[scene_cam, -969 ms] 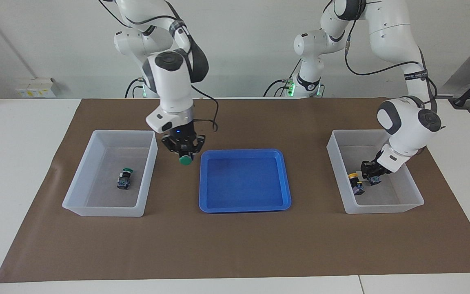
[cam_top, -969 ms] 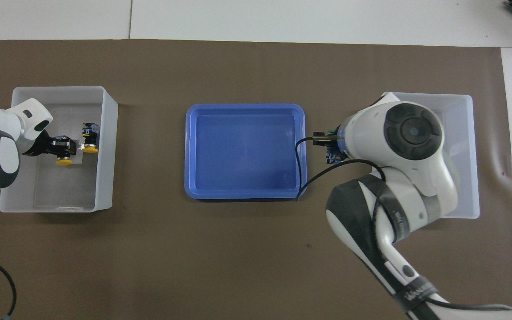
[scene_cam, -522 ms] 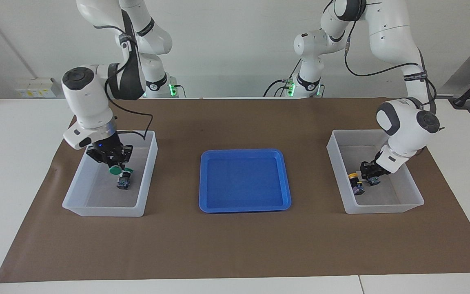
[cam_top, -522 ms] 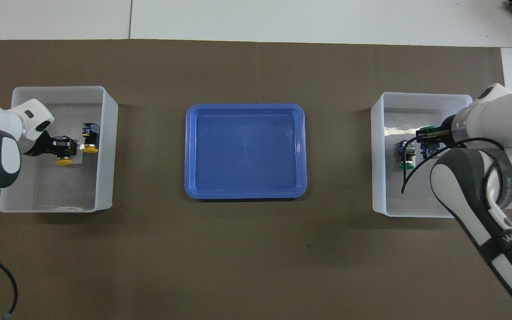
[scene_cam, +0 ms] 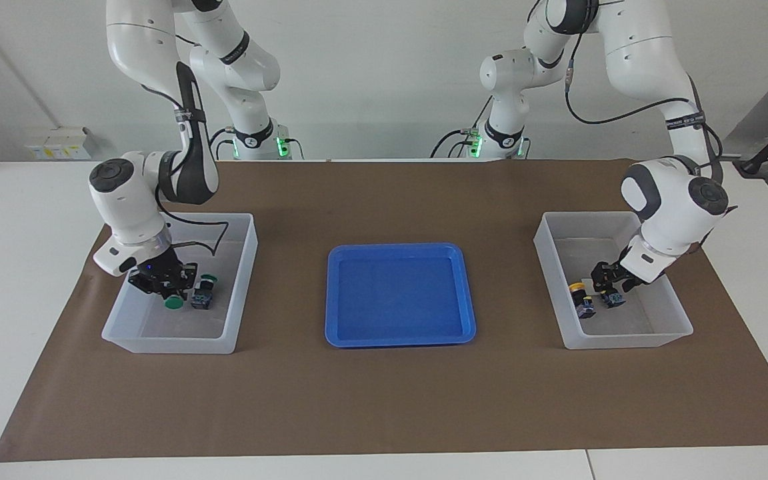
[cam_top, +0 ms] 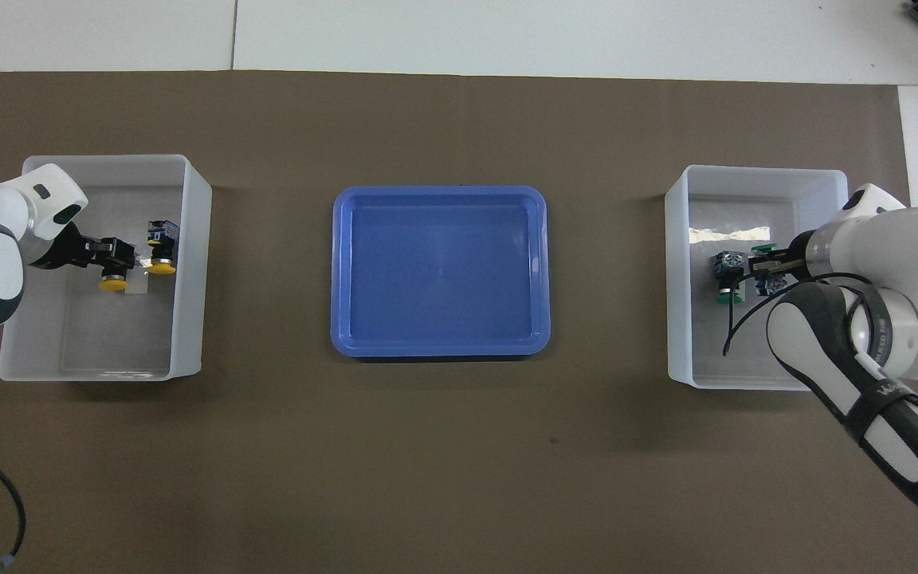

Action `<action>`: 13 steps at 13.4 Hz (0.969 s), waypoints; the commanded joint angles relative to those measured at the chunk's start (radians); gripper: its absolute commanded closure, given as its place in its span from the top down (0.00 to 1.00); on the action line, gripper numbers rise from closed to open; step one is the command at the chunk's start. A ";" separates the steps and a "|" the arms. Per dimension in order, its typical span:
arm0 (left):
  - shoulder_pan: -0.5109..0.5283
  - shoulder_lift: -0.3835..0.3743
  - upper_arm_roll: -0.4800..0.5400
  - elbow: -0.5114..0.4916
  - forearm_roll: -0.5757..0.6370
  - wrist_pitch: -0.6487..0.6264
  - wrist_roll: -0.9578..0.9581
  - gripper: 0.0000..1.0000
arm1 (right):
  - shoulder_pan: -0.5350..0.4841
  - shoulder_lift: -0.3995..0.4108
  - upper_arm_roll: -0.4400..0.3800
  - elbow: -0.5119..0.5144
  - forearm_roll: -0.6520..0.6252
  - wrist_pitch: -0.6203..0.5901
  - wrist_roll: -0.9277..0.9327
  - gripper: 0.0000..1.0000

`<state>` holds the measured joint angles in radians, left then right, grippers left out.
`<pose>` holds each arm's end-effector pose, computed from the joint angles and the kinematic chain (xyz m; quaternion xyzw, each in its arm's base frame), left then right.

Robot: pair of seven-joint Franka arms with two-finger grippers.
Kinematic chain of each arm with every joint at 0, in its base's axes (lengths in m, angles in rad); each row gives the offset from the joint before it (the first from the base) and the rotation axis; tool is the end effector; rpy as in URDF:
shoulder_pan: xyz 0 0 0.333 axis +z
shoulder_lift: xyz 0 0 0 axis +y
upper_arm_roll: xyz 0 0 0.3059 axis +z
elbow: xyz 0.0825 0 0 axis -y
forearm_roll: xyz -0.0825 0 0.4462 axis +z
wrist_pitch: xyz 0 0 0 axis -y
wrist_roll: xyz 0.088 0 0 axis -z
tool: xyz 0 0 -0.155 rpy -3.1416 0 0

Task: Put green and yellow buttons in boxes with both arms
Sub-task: 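Lower the yellow button into the bin while the right gripper carries the green button, then open both grippers to release the buttons and withdraw from the bins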

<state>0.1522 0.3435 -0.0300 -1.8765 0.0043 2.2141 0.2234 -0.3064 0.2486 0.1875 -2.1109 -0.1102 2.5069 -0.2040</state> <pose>0.6680 0.0825 0.2338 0.9987 -0.0510 -0.0023 0.0038 0.6341 -0.0762 0.2132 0.9938 0.0795 0.0734 0.0254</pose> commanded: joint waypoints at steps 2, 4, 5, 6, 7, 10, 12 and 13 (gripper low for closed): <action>-0.006 0.029 0.001 0.129 0.031 -0.137 0.005 0.79 | -0.005 -0.005 0.009 -0.023 0.021 0.015 -0.002 1.00; -0.011 0.046 -0.001 0.261 0.034 -0.279 0.005 0.79 | -0.002 -0.031 0.010 -0.009 0.021 0.001 0.006 1.00; -0.014 0.055 -0.001 0.337 0.031 -0.360 0.005 0.79 | 0.007 -0.063 0.013 0.006 0.020 -0.023 0.030 1.00; -0.028 0.069 -0.001 0.396 0.026 -0.431 0.005 0.79 | 0.035 -0.086 0.013 0.028 0.021 -0.061 0.079 1.00; -0.052 0.072 0.001 0.455 0.028 -0.488 0.002 0.79 | 0.062 -0.104 0.012 0.060 0.020 -0.110 0.142 1.00; -0.112 0.071 0.004 0.540 0.028 -0.608 -0.033 0.79 | 0.098 -0.164 0.012 0.175 0.009 -0.267 0.273 1.00; -0.141 0.065 0.004 0.565 0.025 -0.666 -0.071 0.79 | 0.096 -0.196 0.013 0.261 0.009 -0.397 0.287 1.00; -0.157 0.054 0.004 0.565 0.025 -0.691 -0.072 0.79 | 0.095 -0.218 0.012 0.299 0.010 -0.466 0.285 1.00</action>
<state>0.0233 0.3786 -0.0387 -1.3612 0.0148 1.5853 0.1694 -0.1977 0.0477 0.1962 -1.8807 -0.1100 2.1389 0.0700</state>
